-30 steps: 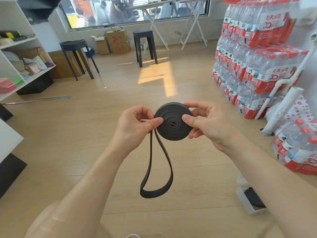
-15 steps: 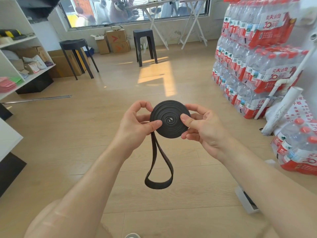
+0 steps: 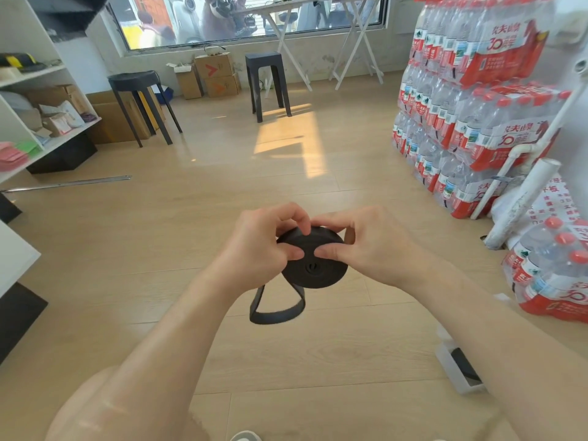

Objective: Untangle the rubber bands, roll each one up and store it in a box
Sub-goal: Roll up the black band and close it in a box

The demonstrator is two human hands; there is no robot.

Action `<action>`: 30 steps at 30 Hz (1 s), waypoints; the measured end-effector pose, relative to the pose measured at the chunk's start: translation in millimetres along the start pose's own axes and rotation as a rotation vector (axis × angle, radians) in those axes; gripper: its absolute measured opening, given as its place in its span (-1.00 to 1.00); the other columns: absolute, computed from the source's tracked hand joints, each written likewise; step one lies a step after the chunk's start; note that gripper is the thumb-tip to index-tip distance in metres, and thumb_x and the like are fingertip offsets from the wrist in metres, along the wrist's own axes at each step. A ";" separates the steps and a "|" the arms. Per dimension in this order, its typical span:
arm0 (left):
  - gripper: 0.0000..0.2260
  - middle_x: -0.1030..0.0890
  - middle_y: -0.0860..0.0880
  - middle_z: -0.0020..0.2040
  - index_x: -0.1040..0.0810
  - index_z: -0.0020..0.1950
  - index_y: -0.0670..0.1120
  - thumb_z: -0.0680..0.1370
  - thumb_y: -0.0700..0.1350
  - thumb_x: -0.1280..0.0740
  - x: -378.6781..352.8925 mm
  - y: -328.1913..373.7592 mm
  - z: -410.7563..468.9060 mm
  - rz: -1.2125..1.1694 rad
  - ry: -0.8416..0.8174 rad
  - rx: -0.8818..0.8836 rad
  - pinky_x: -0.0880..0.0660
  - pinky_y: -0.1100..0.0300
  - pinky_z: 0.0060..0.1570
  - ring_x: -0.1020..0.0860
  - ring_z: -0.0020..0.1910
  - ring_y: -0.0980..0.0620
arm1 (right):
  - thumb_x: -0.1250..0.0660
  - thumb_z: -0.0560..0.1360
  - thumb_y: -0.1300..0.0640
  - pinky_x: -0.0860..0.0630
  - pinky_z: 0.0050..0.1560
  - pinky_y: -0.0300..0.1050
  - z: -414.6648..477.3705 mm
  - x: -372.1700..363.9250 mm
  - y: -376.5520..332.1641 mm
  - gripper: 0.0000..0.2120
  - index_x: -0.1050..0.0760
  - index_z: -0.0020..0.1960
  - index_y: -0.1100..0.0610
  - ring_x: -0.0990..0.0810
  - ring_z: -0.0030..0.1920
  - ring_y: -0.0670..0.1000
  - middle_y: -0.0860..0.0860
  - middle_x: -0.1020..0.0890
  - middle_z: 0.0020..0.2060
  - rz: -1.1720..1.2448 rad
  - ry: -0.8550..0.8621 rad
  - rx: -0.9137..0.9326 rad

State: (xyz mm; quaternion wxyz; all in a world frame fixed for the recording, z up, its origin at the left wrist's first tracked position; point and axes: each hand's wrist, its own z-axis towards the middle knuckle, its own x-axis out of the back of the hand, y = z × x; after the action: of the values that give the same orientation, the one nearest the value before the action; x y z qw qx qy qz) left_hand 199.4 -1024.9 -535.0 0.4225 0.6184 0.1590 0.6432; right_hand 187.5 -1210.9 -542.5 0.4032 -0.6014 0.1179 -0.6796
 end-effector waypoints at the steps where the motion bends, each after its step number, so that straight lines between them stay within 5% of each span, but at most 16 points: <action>1: -0.61 -0.64 0.10 -0.21 -0.46 -0.25 0.13 0.34 -0.37 -0.48 0.7 -0.2 -0.1 0.001 0.019 0.005 -0.59 0.14 -0.13 -0.61 -0.14 0.11 | -0.49 0.43 0.13 -0.31 -0.23 -0.53 0.8 0.5 1.2 -0.64 -0.61 0.21 -0.01 -0.48 -0.32 -0.45 -0.18 -0.63 -0.16 -0.011 0.004 -0.010; 7: -0.61 -0.62 0.06 -0.27 -0.45 -0.32 0.11 0.28 -0.34 -0.52 0.7 -1.6 -0.5 0.067 0.048 -0.029 -0.58 0.08 -0.17 -0.58 -0.23 0.11 | -0.49 0.41 0.05 -0.33 -0.24 -0.39 3.5 -5.9 5.3 -0.72 -0.60 0.11 -0.05 -0.48 -0.33 -0.39 -0.09 -0.67 -0.10 -0.075 -0.091 -0.019; 10: -0.68 -0.62 0.08 -0.30 -0.48 -0.32 0.06 0.28 -0.29 -0.55 -0.2 -2.8 0.7 0.036 0.082 0.006 -0.54 0.19 -0.22 -0.56 -0.30 0.19 | -0.50 0.40 0.06 -0.32 -0.24 -0.36 4.1 -5.4 8.9 -0.77 -0.59 0.03 -0.09 -0.48 -0.33 -0.39 -0.08 -0.66 -0.13 -0.064 -0.033 -0.039; 15: -0.81 -0.67 -0.06 -0.23 -0.54 -0.25 -0.07 0.34 -0.17 -0.56 5.7 -4.3 5.7 -0.121 0.140 0.068 -0.60 0.07 -0.13 -0.65 -0.21 0.01 | -0.52 0.38 0.12 -0.34 -0.27 -0.24 3.0 2.6 6.3 -0.70 -0.49 -0.17 -0.25 -0.50 -0.42 -0.25 -0.17 -0.59 -0.25 0.102 0.116 -0.099; 22: -0.84 -0.67 -0.09 -0.18 -0.53 -0.20 -0.07 0.40 -0.21 -0.51 11.4 -4.7 5.1 -0.133 0.119 0.114 -0.59 0.18 -0.18 -0.66 -0.25 0.05 | -0.53 0.37 0.20 -0.42 -0.35 -0.17 4.7 2.5 8.4 -0.74 -0.56 -0.17 -0.15 -0.45 -0.45 -0.07 -0.08 -0.65 -0.21 0.335 0.184 -0.191; 30: -0.84 -0.67 -0.02 -0.16 -0.53 -0.16 -0.05 0.41 -0.20 -0.49 6.9 -1.8 4.4 -0.263 0.182 0.112 -0.59 0.18 -0.18 -0.64 -0.28 0.08 | -0.47 0.42 0.31 -0.32 -0.55 -0.35 5.9 4.8 5.2 -0.79 -0.58 -0.09 0.02 -0.39 -0.58 -0.18 -0.02 -0.61 -0.30 0.606 0.252 -0.290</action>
State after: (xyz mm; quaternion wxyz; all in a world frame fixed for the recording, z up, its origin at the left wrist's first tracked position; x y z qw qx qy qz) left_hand 204.9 -1020.1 -530.9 0.4518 0.5539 0.3120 0.6259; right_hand 195.2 -1215.7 -540.9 0.4791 -0.5015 0.4349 -0.5743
